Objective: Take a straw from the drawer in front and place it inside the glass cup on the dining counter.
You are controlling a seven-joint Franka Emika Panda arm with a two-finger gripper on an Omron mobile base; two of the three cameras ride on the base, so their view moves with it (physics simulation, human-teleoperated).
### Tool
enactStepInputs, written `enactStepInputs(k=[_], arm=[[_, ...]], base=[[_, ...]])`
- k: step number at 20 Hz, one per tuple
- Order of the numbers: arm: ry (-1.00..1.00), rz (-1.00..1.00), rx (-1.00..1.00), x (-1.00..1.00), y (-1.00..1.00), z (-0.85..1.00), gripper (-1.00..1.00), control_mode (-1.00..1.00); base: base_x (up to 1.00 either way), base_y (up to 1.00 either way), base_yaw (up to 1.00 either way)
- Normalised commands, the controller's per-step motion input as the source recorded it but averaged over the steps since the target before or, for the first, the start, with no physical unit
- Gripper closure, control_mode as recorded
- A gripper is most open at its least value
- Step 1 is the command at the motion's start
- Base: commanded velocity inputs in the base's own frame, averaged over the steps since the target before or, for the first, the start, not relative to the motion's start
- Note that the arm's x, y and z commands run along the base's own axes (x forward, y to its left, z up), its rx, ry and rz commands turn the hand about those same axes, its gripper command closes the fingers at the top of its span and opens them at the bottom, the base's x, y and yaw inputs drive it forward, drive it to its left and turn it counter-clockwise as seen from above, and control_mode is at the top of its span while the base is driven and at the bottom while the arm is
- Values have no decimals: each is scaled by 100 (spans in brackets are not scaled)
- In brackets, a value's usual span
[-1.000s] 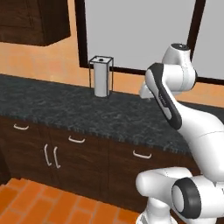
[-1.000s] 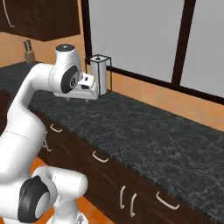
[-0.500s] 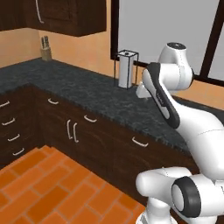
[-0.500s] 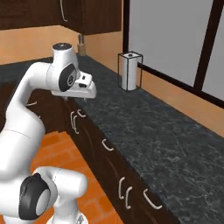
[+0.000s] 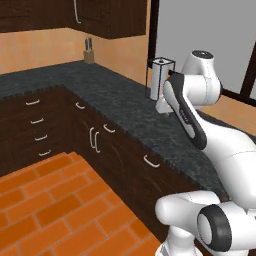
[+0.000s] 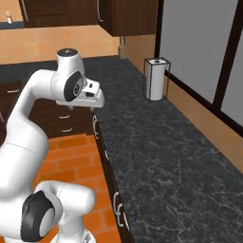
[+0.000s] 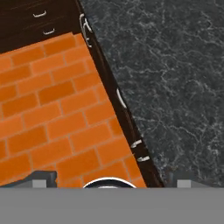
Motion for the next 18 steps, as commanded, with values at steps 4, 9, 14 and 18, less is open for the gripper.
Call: enactStepInputs(k=[4,9,14,18], arm=[[0,18,-11,0,26,-14,-100,-100],[-8,-2,-43,0,62,-50,-100,-100],[-3,-2,-45,26,33,-80,-100,-100],[0,0,-38,31,22,-100,-100,-100]], base=[[0,0,0],[0,0,0],[0,0,0],[0,0,0]])
